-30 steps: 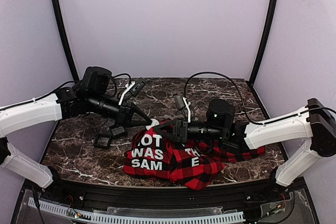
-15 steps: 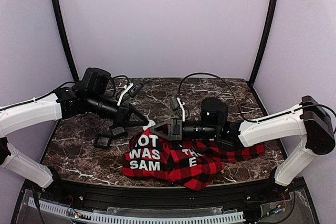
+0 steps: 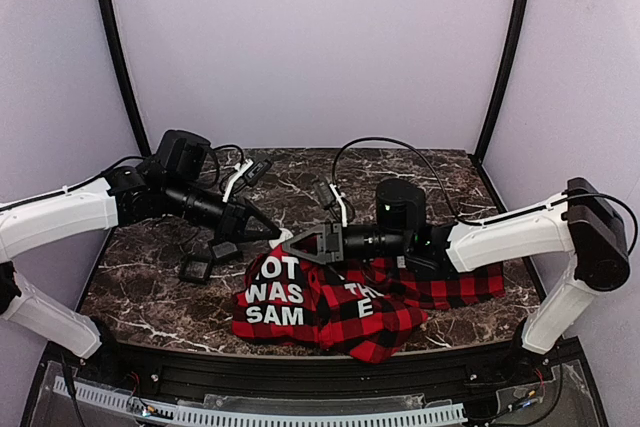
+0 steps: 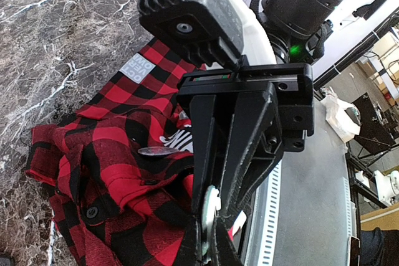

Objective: Remove the brooch from the garment

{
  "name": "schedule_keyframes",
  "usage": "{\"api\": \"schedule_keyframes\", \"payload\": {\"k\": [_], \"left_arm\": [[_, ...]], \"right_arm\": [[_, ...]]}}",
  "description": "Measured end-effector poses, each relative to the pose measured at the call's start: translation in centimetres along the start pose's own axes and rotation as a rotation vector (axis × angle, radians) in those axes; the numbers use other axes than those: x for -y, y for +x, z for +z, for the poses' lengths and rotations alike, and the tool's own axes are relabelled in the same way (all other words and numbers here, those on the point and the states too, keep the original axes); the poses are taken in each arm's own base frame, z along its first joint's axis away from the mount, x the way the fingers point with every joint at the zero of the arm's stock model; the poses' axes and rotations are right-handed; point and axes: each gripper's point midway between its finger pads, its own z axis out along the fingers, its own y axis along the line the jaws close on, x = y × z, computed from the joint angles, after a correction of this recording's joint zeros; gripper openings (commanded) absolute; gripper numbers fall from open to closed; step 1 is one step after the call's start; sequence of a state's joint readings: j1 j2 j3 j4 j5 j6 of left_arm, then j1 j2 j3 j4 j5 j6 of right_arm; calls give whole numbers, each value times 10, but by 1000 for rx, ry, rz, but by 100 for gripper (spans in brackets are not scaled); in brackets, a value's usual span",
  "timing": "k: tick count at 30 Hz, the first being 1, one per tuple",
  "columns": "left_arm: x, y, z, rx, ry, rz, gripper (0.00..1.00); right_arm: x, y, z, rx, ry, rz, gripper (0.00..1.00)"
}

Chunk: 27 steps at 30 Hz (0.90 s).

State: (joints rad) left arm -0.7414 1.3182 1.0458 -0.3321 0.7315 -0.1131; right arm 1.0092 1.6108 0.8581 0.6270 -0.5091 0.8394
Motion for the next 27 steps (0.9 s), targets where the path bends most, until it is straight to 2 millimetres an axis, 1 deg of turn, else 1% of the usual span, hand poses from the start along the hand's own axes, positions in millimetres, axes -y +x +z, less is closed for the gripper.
{"api": "schedule_keyframes", "payload": {"k": [5,12,19,27], "left_arm": [[-3,3,1,-10,-13,-10,1],[-8,7,3,-24,-29,-16,1],[-10,9,4,-31,-35,-21,1],[-9,11,8,-39,-29,-20,1]], "right_arm": [[3,2,2,-26,0,5,1],[7,5,4,-43,12,9,6],[9,6,5,-47,16,10,14],[17,7,6,-45,41,17,23]]}}
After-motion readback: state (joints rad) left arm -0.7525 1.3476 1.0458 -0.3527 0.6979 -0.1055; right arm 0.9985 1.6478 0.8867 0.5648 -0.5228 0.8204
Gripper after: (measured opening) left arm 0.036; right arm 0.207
